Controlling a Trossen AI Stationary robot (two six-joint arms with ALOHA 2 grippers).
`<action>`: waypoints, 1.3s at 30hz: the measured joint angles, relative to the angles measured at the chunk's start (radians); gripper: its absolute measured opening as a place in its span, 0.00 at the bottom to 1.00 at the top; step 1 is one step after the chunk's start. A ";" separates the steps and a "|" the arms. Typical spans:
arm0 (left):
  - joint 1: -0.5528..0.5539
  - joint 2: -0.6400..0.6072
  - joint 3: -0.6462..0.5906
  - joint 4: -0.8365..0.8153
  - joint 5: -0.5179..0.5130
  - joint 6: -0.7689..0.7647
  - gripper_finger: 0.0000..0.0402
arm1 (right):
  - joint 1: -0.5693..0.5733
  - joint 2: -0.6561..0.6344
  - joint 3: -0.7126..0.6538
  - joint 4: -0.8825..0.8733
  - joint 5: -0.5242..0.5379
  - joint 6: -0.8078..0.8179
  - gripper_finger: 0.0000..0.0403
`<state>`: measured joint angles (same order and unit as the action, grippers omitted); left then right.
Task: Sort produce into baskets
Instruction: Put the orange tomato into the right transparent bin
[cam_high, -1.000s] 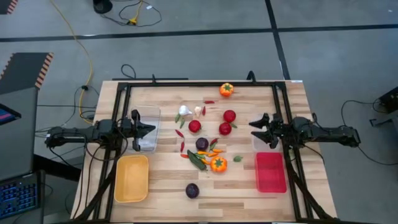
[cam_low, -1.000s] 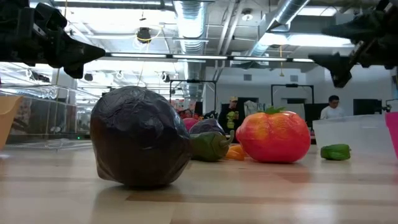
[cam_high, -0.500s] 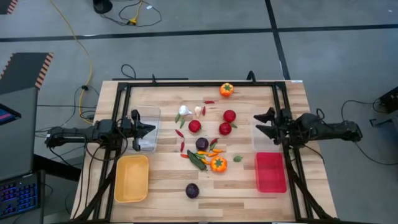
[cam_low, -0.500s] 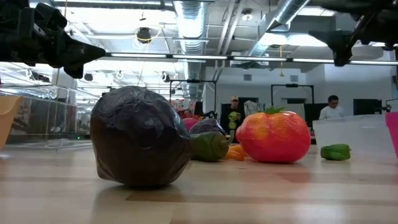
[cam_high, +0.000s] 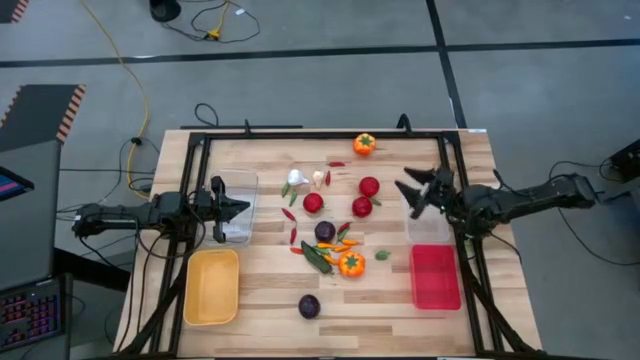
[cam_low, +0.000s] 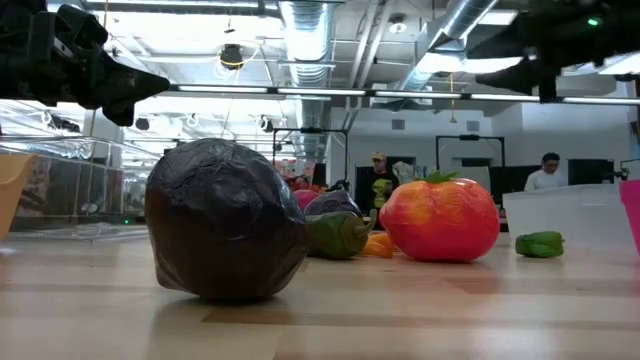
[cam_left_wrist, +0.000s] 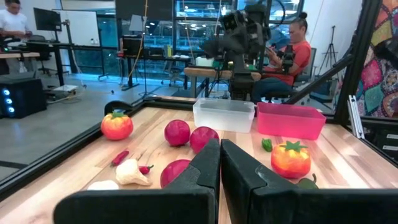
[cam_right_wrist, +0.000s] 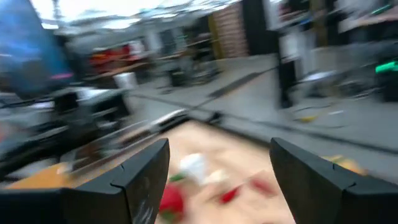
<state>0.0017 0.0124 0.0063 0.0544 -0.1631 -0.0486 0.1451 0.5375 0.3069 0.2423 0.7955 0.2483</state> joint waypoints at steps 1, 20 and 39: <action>0.000 0.000 0.000 0.000 0.000 0.000 0.00 | -0.019 0.030 0.028 -0.002 0.021 -0.013 0.76; 0.000 0.000 0.000 0.000 -0.001 0.010 0.00 | -0.497 0.506 0.360 -0.003 -0.274 -0.092 0.76; 0.000 0.000 0.000 0.000 -0.001 0.012 0.00 | -0.788 0.787 0.586 -0.221 -0.603 -0.037 0.79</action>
<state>0.0017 0.0124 0.0063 0.0540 -0.1644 -0.0369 -0.6429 1.3241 0.8930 0.0211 0.1929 0.2116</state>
